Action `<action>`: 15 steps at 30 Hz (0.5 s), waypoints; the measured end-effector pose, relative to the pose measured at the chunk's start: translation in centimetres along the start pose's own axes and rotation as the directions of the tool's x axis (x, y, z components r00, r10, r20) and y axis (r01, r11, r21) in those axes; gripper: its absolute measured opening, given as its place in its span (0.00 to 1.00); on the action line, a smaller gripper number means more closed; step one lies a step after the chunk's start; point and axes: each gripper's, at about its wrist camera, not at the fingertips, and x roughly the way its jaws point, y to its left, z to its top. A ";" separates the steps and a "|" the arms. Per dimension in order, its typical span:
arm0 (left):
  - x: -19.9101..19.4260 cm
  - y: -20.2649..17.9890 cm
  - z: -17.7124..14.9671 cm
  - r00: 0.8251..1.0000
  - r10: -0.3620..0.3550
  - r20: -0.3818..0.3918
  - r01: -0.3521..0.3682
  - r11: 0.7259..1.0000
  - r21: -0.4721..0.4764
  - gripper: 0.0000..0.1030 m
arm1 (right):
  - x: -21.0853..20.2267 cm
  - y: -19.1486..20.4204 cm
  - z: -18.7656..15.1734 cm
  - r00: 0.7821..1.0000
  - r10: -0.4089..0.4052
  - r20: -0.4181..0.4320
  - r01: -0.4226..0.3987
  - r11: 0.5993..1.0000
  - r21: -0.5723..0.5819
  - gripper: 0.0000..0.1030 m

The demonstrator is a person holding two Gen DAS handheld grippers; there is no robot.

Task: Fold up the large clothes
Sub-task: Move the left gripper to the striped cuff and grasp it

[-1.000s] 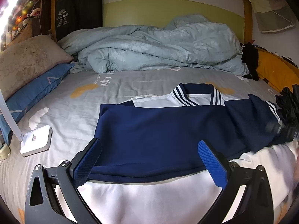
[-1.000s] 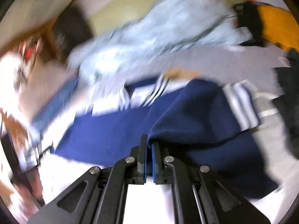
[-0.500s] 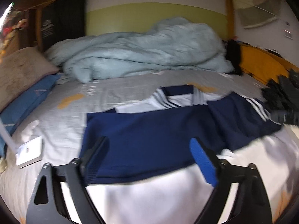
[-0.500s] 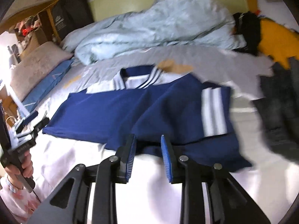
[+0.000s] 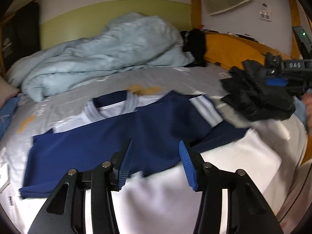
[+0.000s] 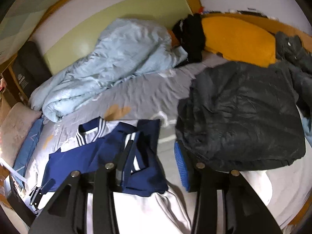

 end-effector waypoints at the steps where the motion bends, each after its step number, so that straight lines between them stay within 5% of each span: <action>1: 0.7 -1.2 0.6 1.000 -0.024 -0.006 0.024 1.000 0.004 0.46 | 0.0 -0.3 0.0 1.000 0.006 -0.008 -0.006 1.000 0.014 0.39; 9: 8.7 -8.2 3.7 0.974 -0.120 -0.193 0.136 0.988 0.070 0.48 | -1.1 -2.9 0.7 0.999 0.037 -0.018 -0.036 0.996 0.085 0.44; 12: 10.7 -9.5 4.1 0.969 -0.103 -0.225 0.126 0.988 0.091 0.59 | -1.1 -3.4 0.8 0.999 0.039 -0.022 -0.037 0.994 0.102 0.44; 15: 12.4 -10.3 3.9 0.969 -0.053 -0.243 0.084 0.990 0.117 0.59 | -0.9 -4.1 1.0 0.998 0.052 -0.035 -0.047 0.991 0.128 0.44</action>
